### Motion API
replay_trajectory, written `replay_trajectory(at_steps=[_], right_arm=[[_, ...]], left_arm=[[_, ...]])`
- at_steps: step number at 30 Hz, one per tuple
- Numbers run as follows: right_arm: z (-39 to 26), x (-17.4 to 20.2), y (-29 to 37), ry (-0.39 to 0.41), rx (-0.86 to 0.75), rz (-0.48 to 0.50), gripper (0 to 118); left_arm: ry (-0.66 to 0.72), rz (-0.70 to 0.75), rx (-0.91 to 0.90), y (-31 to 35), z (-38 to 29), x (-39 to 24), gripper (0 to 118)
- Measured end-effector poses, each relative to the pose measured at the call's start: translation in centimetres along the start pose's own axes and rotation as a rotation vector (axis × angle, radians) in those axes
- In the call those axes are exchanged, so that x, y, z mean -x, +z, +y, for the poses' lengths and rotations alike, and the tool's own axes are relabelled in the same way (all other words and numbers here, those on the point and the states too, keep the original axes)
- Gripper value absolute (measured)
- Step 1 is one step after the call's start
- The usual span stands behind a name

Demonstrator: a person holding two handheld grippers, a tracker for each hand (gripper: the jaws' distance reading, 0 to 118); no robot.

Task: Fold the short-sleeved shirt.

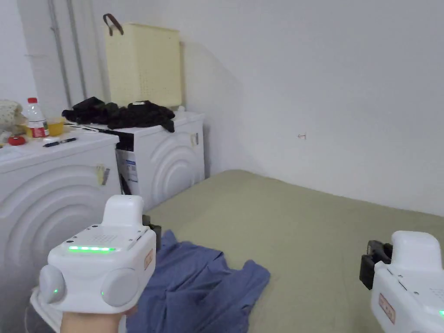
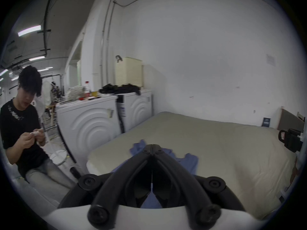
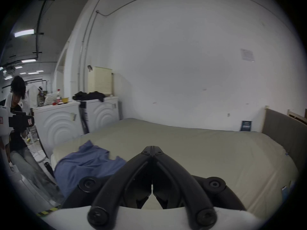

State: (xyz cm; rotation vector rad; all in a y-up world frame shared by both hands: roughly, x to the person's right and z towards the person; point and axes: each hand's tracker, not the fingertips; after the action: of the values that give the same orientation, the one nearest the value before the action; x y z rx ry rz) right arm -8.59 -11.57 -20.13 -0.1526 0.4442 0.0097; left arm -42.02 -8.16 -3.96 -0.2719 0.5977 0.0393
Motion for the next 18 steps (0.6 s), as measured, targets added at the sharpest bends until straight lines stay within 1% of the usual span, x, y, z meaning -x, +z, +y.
replay_trajectory(at_steps=[2, 7, 13, 18], right_arm=[[-0.3, 1.3, -0.5, -0.001, 0.002, 0.036, 2], [-1.1, 2.9, -1.5, 0.021, 0.009, 0.064, 2], [-2.1, 2.4, -2.7, 0.029, 0.035, 0.078, 2], [-3.6, 2.1, -3.8, 0.031, 0.073, 0.093, 2]], left_arm=[[0.003, 0.027, 0.011, 0.3, -0.5, 1.7, 0], [-0.001, 0.069, 0.040, -0.8, -1.5, 3.6, 0], [0.002, 0.056, 0.082, -4.1, -2.5, 3.0, 0], [-0.019, -0.009, 0.200, -9.7, -4.6, 0.6, 0]])
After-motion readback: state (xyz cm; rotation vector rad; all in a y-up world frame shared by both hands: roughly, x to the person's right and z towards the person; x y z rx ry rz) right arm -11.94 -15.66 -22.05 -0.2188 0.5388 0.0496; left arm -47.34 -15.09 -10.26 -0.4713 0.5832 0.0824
